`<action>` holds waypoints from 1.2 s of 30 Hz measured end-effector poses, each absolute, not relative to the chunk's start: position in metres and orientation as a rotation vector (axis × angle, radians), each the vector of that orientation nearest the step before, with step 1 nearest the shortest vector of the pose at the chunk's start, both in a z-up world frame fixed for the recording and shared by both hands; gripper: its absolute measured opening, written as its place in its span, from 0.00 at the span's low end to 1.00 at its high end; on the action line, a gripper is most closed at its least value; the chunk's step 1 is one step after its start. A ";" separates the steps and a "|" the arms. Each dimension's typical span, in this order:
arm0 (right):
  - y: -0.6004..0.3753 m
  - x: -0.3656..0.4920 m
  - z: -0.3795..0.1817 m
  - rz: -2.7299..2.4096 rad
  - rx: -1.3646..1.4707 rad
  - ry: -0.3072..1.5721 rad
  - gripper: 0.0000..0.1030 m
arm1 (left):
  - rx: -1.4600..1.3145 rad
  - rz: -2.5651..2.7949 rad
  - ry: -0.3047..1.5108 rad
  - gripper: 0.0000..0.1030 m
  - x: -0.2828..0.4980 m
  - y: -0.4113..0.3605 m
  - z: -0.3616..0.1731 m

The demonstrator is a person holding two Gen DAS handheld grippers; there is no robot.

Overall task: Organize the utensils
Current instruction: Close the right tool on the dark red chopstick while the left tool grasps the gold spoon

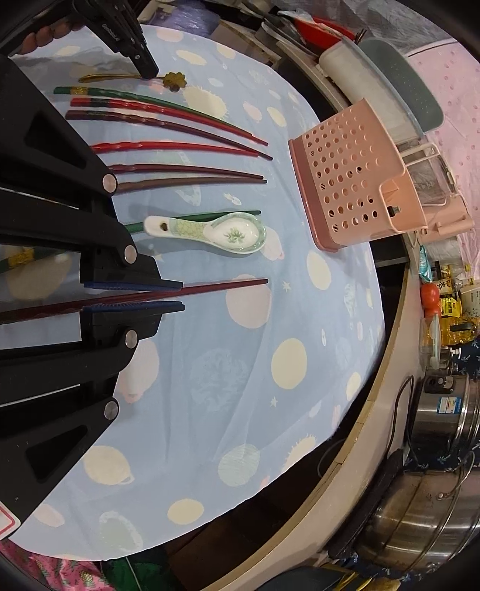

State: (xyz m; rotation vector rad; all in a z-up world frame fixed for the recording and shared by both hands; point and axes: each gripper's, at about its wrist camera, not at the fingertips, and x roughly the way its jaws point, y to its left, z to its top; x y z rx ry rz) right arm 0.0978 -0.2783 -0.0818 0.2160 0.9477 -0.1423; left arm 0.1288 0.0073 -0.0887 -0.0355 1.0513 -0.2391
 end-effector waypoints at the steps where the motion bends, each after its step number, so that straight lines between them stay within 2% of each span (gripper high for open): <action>1: -0.278 0.095 -0.081 -0.143 0.215 0.946 0.05 | -0.038 -0.239 1.051 0.01 0.126 0.008 -0.088; 12: -0.283 0.094 -0.088 -0.145 0.248 0.965 0.05 | -0.065 -0.231 1.096 0.02 0.121 0.017 -0.097; 15: -0.283 0.094 -0.090 -0.141 0.248 0.970 0.08 | -0.071 -0.237 1.101 0.02 0.115 0.019 -0.099; 18: -0.281 0.092 -0.094 -0.138 0.240 0.981 0.11 | -0.072 -0.243 1.103 0.11 0.108 0.020 -0.098; 20: -0.279 0.089 -0.099 -0.136 0.238 0.994 0.14 | -0.064 -0.243 1.099 0.26 0.100 0.020 -0.097; 22: -0.278 0.085 -0.103 -0.135 0.238 1.004 0.14 | -0.053 -0.248 1.099 0.30 0.092 0.019 -0.097; 33: -0.276 0.077 -0.105 -0.130 0.239 1.003 0.14 | -0.045 -0.260 1.113 0.30 0.063 0.021 -0.098; 36: -0.277 0.077 -0.105 -0.129 0.241 1.003 0.14 | -0.031 -0.264 1.112 0.26 0.055 0.021 -0.098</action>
